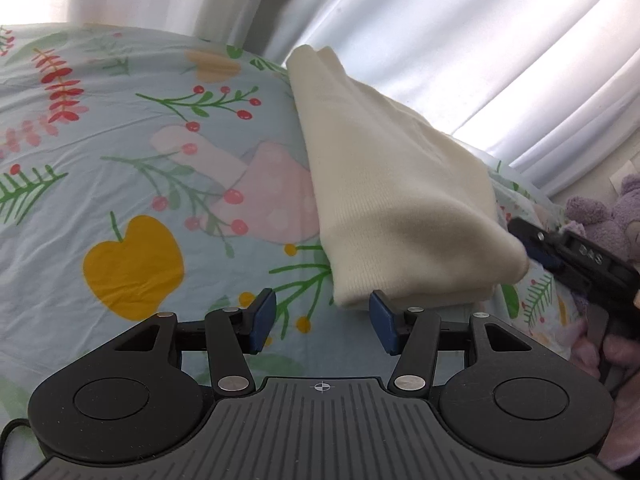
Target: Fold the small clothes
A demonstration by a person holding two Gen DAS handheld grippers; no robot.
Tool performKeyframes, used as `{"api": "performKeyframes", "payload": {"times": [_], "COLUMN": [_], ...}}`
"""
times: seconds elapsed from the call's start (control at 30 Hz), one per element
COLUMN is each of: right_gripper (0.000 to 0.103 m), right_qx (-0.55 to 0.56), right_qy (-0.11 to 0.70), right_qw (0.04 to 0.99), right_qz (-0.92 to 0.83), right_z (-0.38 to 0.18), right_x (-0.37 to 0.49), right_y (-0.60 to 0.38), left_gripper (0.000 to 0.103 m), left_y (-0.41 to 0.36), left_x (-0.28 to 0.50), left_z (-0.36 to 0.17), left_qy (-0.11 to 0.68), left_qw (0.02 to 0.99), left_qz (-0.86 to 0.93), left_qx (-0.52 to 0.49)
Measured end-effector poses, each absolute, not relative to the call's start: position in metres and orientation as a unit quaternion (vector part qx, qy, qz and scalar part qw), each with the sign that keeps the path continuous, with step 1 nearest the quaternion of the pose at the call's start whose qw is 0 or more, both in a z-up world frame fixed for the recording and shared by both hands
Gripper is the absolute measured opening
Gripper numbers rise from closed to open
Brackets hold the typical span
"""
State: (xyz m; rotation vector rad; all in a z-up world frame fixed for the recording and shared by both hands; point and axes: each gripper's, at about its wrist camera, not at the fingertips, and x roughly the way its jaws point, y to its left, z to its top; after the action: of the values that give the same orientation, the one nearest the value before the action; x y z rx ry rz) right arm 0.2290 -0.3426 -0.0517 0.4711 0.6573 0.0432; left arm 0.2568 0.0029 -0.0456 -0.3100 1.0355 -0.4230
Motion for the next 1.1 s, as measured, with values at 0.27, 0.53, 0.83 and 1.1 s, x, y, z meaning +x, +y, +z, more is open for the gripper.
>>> {"api": "performKeyframes", "payload": {"times": [0.27,0.53,0.83,1.1], "right_gripper": [0.060,0.008,0.022,0.026], "right_qx": [0.412,0.442,0.338,0.155], "right_qy": [0.341,0.357,0.372,0.302], "right_qw": [0.841,0.821,0.864,0.940], "right_qz": [0.087,0.058,-0.004,0.041], "right_z": [-0.081,-0.104,-0.093,-0.024], "right_x": [0.204,0.220,0.199,0.214], "right_y": [-0.339,-0.318,-0.322,-0.281], "left_gripper": [0.059,0.059,0.059,0.060], "left_y": [-0.008,-0.027,-0.015,-0.046], "left_x": [0.269,0.254,0.267,0.299], "left_z": [-0.029,-0.041,-0.021,-0.011], "left_qy": [0.479,0.502,0.466,0.437], "left_qw": [0.838,0.819,0.863,0.874], "left_qz": [-0.204,-0.232,-0.170,-0.194], "left_qx": [-0.162,-0.150,-0.095,-0.081]}}
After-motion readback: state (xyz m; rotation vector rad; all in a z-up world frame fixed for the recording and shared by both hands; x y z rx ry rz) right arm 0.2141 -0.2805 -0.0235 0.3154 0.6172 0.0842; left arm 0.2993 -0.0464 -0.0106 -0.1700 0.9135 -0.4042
